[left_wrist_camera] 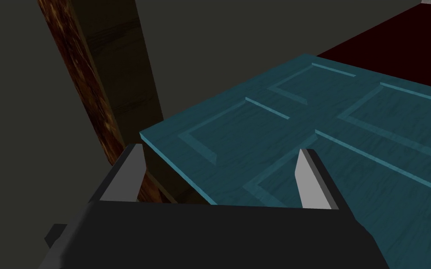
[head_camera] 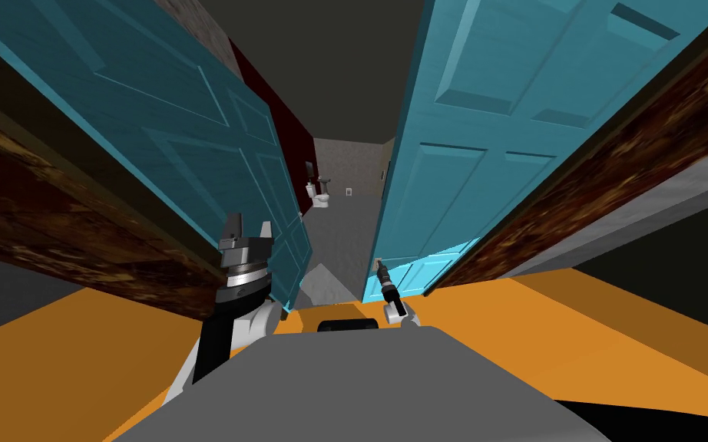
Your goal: Push the door open
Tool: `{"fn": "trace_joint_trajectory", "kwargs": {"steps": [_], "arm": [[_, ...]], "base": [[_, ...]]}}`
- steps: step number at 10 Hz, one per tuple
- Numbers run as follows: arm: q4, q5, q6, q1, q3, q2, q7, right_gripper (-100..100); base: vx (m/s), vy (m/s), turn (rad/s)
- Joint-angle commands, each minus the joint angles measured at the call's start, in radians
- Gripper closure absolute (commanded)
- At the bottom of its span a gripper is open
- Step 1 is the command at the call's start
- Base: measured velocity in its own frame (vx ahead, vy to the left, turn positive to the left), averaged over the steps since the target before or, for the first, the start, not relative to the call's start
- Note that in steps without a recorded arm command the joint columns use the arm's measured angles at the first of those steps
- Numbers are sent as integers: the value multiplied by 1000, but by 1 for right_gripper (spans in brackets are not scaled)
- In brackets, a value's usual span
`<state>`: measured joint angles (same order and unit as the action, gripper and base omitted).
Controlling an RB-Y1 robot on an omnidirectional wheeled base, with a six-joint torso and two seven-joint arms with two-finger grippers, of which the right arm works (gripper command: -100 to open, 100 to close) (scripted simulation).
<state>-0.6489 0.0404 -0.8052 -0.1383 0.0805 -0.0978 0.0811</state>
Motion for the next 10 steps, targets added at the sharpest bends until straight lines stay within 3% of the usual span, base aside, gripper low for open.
{"fn": "trace_joint_trajectory", "kwargs": {"steps": [1,4,7,9,10], "arm": [[0,0,0,1,0,0,0,100],[0,0,0,1,0,0,0,100],[0,-3,4,2,-37,-3,-6,100],[0,-3,4,2,-37,-3,-6,100],[-1,-5,5,3,-61,-4,-9,100]], "base": [[-21,-5,6],[-3,-1,1],[129,32,-17],[86,35,-7],[131,42,-18]]}}
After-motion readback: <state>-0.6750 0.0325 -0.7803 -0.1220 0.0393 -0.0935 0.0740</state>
